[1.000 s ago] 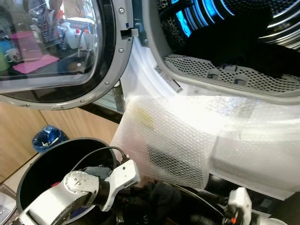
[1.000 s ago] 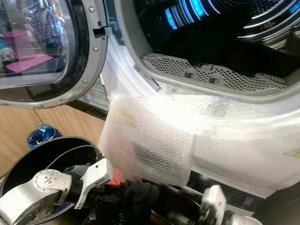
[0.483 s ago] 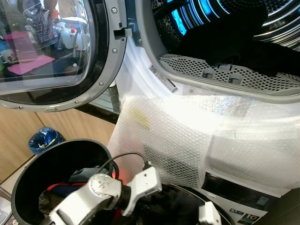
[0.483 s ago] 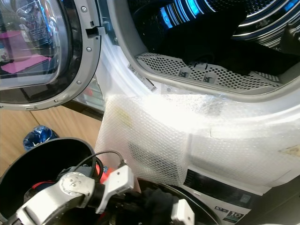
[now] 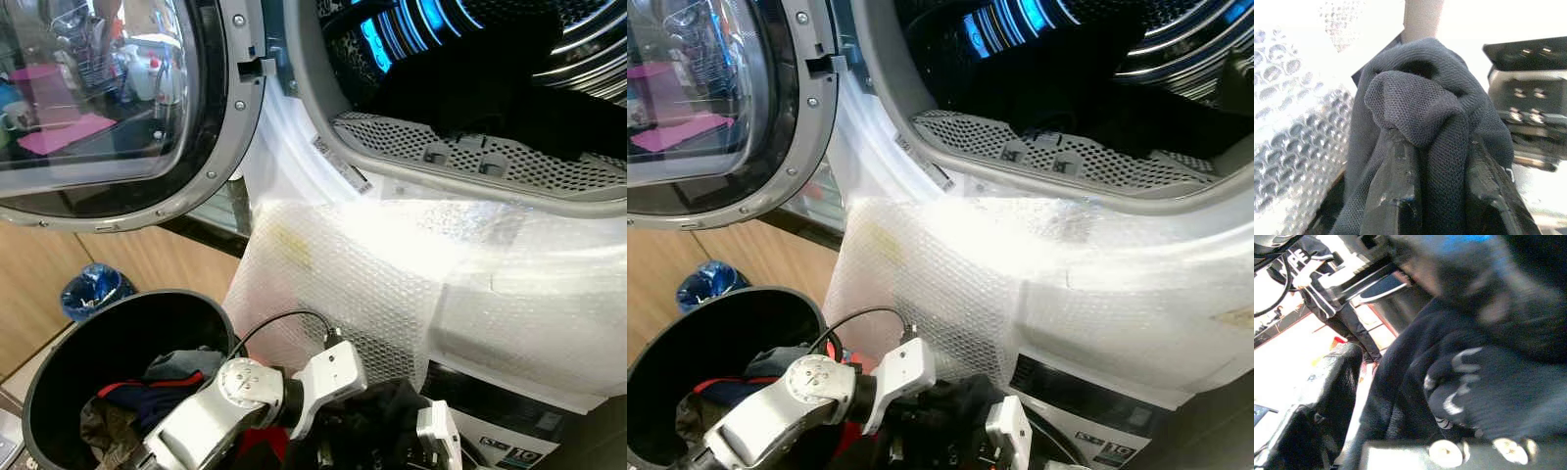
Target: Clothes washing
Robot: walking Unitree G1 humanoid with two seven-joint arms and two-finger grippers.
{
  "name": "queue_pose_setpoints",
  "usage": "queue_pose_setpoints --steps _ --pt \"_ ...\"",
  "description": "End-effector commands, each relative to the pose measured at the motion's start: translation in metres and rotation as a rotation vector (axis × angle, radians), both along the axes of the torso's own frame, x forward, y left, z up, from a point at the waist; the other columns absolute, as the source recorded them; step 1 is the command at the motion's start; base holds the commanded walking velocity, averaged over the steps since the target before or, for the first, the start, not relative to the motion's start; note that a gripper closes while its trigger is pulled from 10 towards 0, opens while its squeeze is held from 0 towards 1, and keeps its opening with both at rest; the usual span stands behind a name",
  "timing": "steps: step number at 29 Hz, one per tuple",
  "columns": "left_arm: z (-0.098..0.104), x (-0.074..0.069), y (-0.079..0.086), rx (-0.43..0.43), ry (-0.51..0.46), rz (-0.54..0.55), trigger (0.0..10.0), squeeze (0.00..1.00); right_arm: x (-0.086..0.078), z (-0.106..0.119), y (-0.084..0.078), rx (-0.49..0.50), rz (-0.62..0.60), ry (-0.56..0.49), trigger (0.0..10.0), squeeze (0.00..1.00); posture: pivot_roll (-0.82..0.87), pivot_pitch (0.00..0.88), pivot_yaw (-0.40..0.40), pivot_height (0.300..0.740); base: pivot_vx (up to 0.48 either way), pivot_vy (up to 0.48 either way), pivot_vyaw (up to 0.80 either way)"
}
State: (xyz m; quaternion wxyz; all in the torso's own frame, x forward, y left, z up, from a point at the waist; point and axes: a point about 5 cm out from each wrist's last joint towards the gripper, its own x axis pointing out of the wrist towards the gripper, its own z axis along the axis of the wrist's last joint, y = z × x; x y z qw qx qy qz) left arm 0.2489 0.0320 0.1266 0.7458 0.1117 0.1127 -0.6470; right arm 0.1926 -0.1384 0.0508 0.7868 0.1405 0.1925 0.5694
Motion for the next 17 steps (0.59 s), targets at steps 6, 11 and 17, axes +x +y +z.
queue_pose_setpoints --steps 6,11,17 --pt "0.014 0.009 -0.014 -0.069 -0.08 0.062 0.0 0.0 0.0 -0.006 0.025 -0.073 0.04 -0.032 10.0 1.0 -0.08 0.096 0.059 0.74 0.0 0.0 0.0" --pt "0.017 0.007 -0.021 -0.105 -0.062 0.072 0.0 0.0 0.019 -0.016 0.024 -0.155 -0.133 -0.028 10.0 1.0 -0.08 0.1 0.055 0.74 0.0 0.0 0.0" --pt "0.018 0.002 -0.028 -0.133 -0.043 0.079 0.0 0.0 0.037 -0.016 0.029 -0.146 -0.304 -0.013 10.0 1.0 -0.08 0.103 0.052 0.74 0.0 0.0 0.0"
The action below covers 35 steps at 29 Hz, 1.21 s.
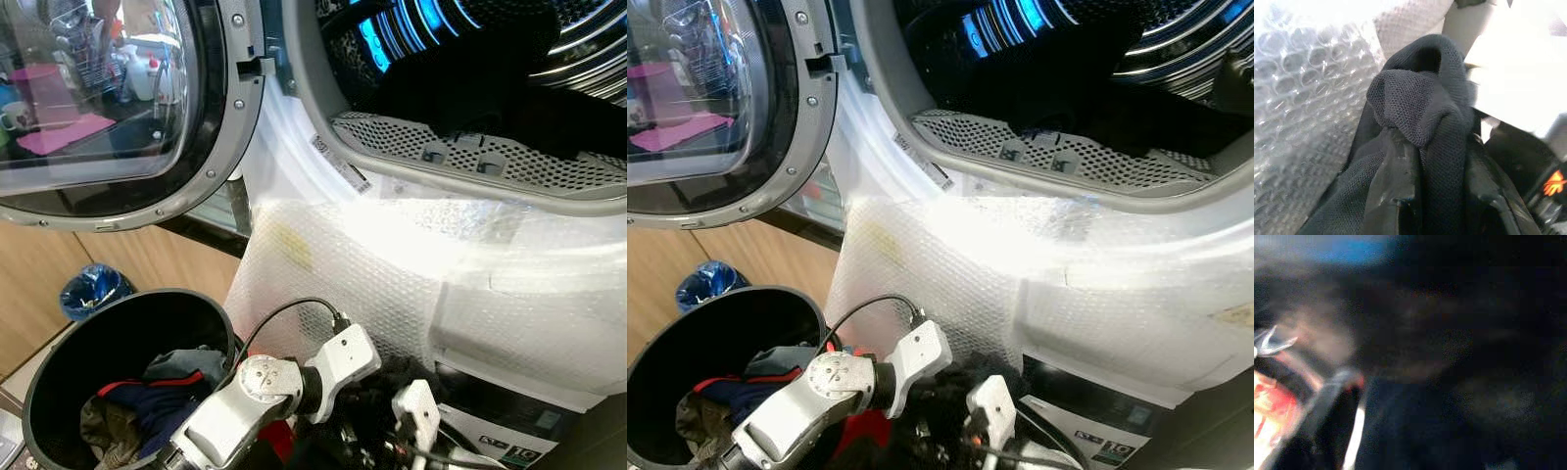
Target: Clothes washing
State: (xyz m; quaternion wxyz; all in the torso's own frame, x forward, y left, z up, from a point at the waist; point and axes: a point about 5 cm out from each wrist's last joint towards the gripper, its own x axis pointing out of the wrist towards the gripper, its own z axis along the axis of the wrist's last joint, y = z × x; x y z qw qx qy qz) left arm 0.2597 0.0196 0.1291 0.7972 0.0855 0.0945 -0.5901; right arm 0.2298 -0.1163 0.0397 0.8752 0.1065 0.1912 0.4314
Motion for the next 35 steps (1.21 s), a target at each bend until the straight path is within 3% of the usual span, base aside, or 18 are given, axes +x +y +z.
queue_pose_setpoints --steps 1,6,8,10,12,13,14,15,16,18,19,28,35 --pt "0.015 -0.01 -0.016 -0.073 -0.031 -0.072 0.0 0.0 0.001 -0.007 0.007 -0.026 -0.016 0.026 10.0 1.0 -0.08 0.103 0.052 0.74 0.0 0.0 0.0" --pt "0.023 -0.009 -0.02 -0.109 -0.027 -0.047 0.0 0.0 0.011 -0.017 0.009 -0.073 -0.157 0.039 10.0 1.0 -0.07 0.103 0.051 0.74 0.0 0.0 0.0" --pt "0.029 -0.007 -0.02 -0.138 -0.025 -0.036 0.0 0.0 0.016 -0.037 -0.002 -0.234 -0.289 0.089 10.0 1.0 -0.07 0.104 0.053 0.74 0.0 0.0 0.0" --pt "0.031 -0.007 -0.021 -0.145 -0.023 -0.036 0.0 0.0 0.017 -0.04 -0.007 -0.244 -0.334 0.1 10.0 1.0 -0.07 0.104 0.053 0.74 0.0 0.0 0.0" --pt "0.033 -0.007 -0.022 -0.156 -0.018 -0.04 0.0 0.0 0.022 -0.042 -0.016 -0.186 -0.478 0.137 10.0 1.0 -0.07 0.104 0.053 0.74 0.0 0.0 0.0" --pt "0.033 -0.007 -0.022 -0.155 -0.018 -0.041 0.0 0.0 0.023 -0.042 -0.017 -0.164 -0.5 0.144 10.0 0.93 -0.07 0.104 0.053 0.74 0.0 0.0 0.0" --pt "0.033 -0.007 -0.022 -0.156 -0.015 -0.042 0.0 0.0 0.025 -0.04 -0.02 -0.117 -0.546 0.142 10.0 0.7 -0.06 0.104 0.055 0.74 0.0 0.0 0.0" --pt "0.033 -0.007 -0.022 -0.156 -0.015 -0.042 0.0 0.0 0.025 -0.04 -0.02 -0.117 -0.546 0.142 10.0 0.7 -0.06 0.104 0.055 0.74 0.0 0.0 0.0" --pt "0.033 -0.008 -0.022 -0.156 -0.013 -0.042 0.0 0.0 0.026 -0.038 -0.021 -0.094 -0.553 0.137 10.0 0.41 -0.06 0.103 0.055 0.74 0.0 0.0 0.0" --pt "0.033 -0.008 -0.022 -0.155 -0.012 -0.041 0.0 0.0 0.026 -0.038 -0.02 -0.089 -0.549 0.134 10.0 0.41 -0.06 0.103 0.055 0.74 0.0 0.0 0.0" --pt "0.035 -0.009 -0.022 -0.161 -0.004 -0.043 0.0 0.0 0.025 -0.04 -0.019 -0.105 -0.527 0.119 10.0 0.0 -0.06 0.103 0.055 0.74 0.0 0.0 0.0" --pt "0.04 -0.015 -0.025 -0.19 0.027 -0.081 0.0 0.0 -0.001 -0.065 -0.045 -0.262 -0.484 0.136 10.0 0.0 -0.07 0.103 0.059 0.74 0.0 0.0 0.0" --pt "0.043 -0.018 -0.025 -0.207 0.056 -0.1 0.0 0.0 -0.004 -0.07 -0.048 -0.224 -0.531 0.15 10.0 0.0 -0.06 0.106 0.062 0.74 0.0 0.0 0.0"
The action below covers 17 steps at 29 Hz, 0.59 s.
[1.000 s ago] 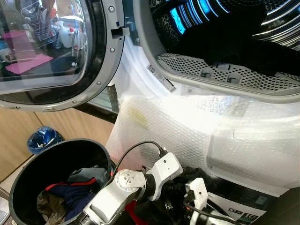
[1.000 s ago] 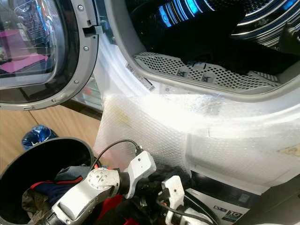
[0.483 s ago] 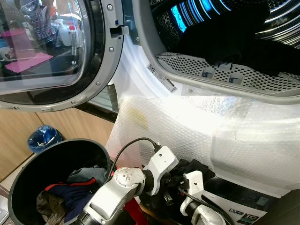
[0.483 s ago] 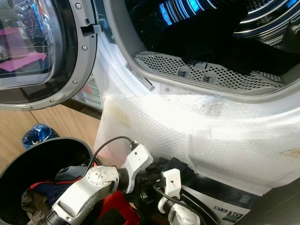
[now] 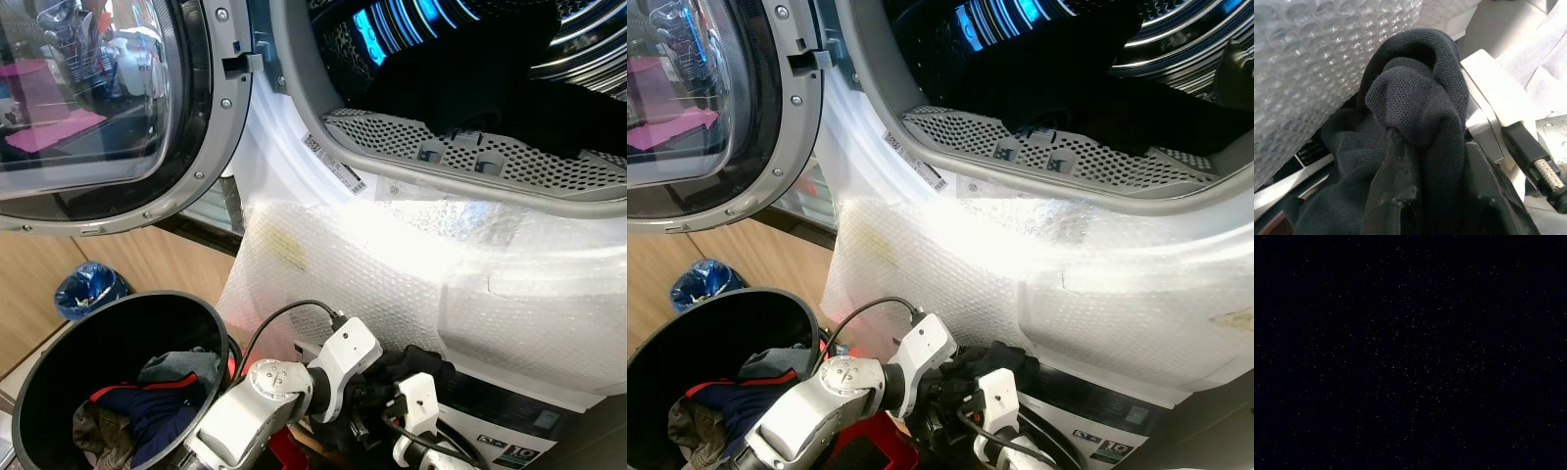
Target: Clothes washing
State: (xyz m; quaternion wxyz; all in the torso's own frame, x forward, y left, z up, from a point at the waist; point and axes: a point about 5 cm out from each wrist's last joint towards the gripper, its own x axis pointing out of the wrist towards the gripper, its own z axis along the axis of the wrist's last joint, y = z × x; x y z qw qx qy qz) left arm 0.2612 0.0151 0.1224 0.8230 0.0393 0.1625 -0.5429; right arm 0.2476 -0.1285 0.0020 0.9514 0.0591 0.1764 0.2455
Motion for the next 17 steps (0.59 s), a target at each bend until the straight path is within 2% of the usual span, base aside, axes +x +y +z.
queue_pose_setpoints --steps 1,4,5,7,10,12,13,15,17 --pt "0.049 -0.019 -0.02 -0.229 -0.107 -0.21 0.0 0.0 -0.022 -0.032 -0.035 -0.023 -0.171 0.199 10.0 0.0 -0.06 0.106 0.062 0.74 0.0 0.0 0.0" --pt "0.051 -0.018 -0.02 -0.237 -0.106 -0.198 0.0 0.0 -0.025 -0.031 -0.037 0.008 -0.174 0.169 10.0 0.0 -0.06 0.108 0.062 0.74 0.0 0.0 0.0" --pt "0.052 -0.017 -0.019 -0.242 -0.105 -0.192 0.0 0.0 -0.026 -0.03 -0.038 0.056 -0.185 0.154 10.0 0.0 -0.06 0.108 0.062 0.74 0.0 0.0 0.0" --pt "0.053 -0.015 -0.018 -0.252 -0.103 -0.174 0.0 0.0 -0.033 -0.023 -0.037 0.235 -0.155 0.124 10.0 0.0 -0.06 0.107 0.063 0.74 0.0 0.0 0.0" --pt "0.053 -0.015 -0.018 -0.254 -0.1 -0.167 0.0 0.0 -0.038 -0.02 -0.034 0.329 -0.112 0.117 10.0 0.0 -0.06 0.109 0.065 0.74 0.0 0.0 0.0" --pt "0.053 -0.015 -0.018 -0.254 -0.1 -0.167 0.0 0.0 -0.038 -0.02 -0.034 0.329 -0.112 0.117 10.0 0.0 -0.06 0.109 0.065 0.74 0.0 0.0 0.0" --pt "0.056 -0.013 -0.016 -0.277 -0.091 -0.152 0.0 0.0 -0.042 -0.016 -0.032 0.42 -0.082 0.113 10.0 0.0 -0.06 0.111 0.065 0.74 0.0 0.0 0.0" --pt "0.056 -0.013 -0.016 -0.285 -0.087 -0.148 0.0 0.0 -0.044 -0.015 -0.031 0.439 -0.075 0.112 10.0 0.0 -0.06 0.111 0.065 0.74 0.0 0.0 0.0" --pt "0.058 -0.012 -0.015 -0.299 -0.08 -0.141 0.0 0.0 -0.052 -0.021 -0.025 0.406 -0.012 0.144 10.0 0.0 -0.06 0.113 0.065 0.74 0.0 0.0 0.0"
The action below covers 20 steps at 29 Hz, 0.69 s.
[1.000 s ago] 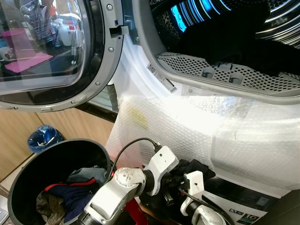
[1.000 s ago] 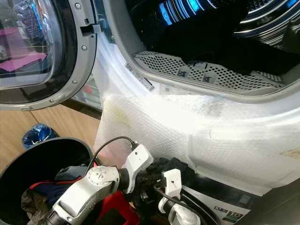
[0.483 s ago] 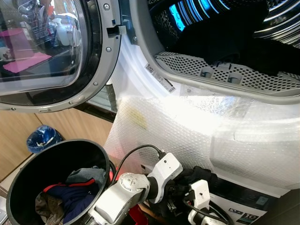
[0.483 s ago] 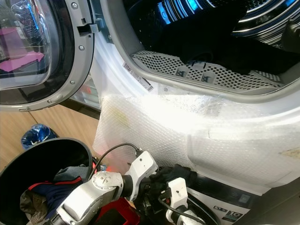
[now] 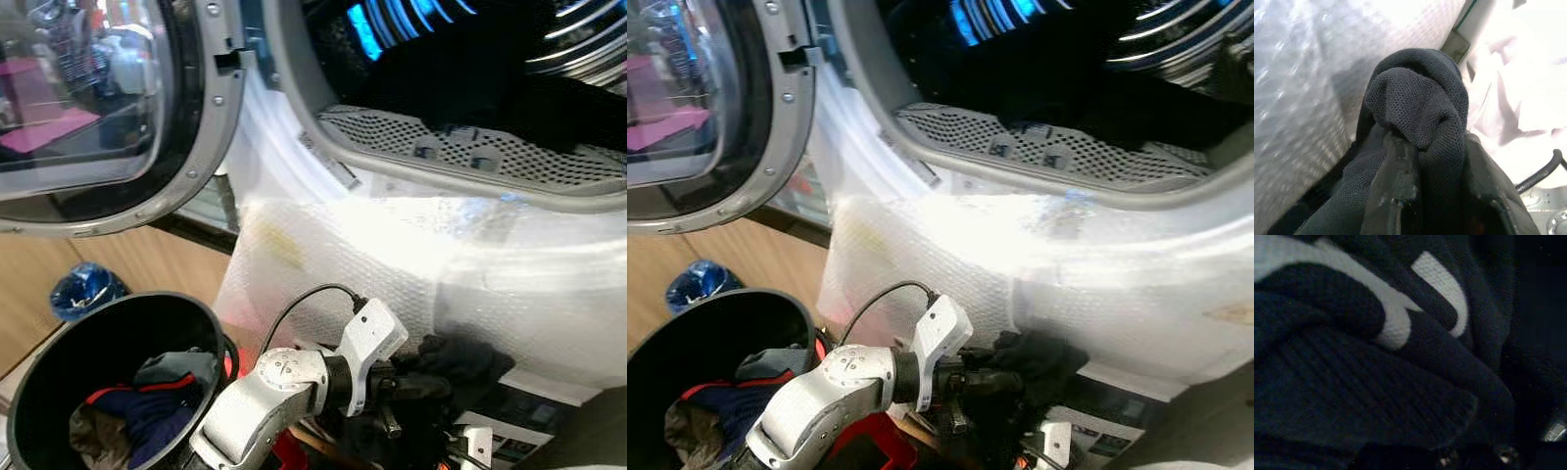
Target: Clothes washing
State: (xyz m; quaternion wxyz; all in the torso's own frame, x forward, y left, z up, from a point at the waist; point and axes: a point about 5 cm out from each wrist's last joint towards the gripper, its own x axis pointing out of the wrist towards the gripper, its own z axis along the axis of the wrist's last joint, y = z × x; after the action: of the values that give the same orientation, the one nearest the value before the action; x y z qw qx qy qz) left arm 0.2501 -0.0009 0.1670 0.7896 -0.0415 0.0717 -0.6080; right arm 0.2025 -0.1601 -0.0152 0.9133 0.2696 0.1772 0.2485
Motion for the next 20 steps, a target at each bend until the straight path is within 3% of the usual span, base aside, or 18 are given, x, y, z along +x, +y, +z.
queue_pose_setpoints --steps 1,5,10,11,20 --pt "0.014 -0.001 0.002 -0.053 -0.029 -0.014 0.0 0.0 -0.013 -0.009 0.012 -0.024 0.094 0.028 10.0 0.0 -0.06 0.113 0.065 0.74 0.0 0.0 0.0" --pt "0.015 -0.002 0.003 -0.05 -0.023 -0.023 0.0 0.0 -0.012 -0.007 0.012 0.0 0.082 0.022 10.0 0.0 -0.06 0.113 0.066 0.74 0.0 0.0 0.0" --pt "0.011 -0.006 0.003 -0.031 -0.003 -0.045 0.0 0.0 0.007 0.002 0.001 -0.006 -0.065 -0.012 10.0 0.0 -0.06 0.114 0.071 0.74 0.0 0.0 0.0" --pt "0.011 -0.007 0.003 -0.027 0.003 -0.049 0.0 0.0 0.014 0.008 -0.004 0.033 -0.107 -0.036 10.0 0.0 -0.06 0.114 0.071 0.74 0.0 0.0 0.0" --pt "0.008 -0.011 0.002 -0.015 0.02 -0.069 0.0 0.0 0.037 0.033 -0.007 0.114 -0.202 -0.145 10.0 0.0 -0.06 0.111 0.073 0.74 0.0 0.0 0.0"
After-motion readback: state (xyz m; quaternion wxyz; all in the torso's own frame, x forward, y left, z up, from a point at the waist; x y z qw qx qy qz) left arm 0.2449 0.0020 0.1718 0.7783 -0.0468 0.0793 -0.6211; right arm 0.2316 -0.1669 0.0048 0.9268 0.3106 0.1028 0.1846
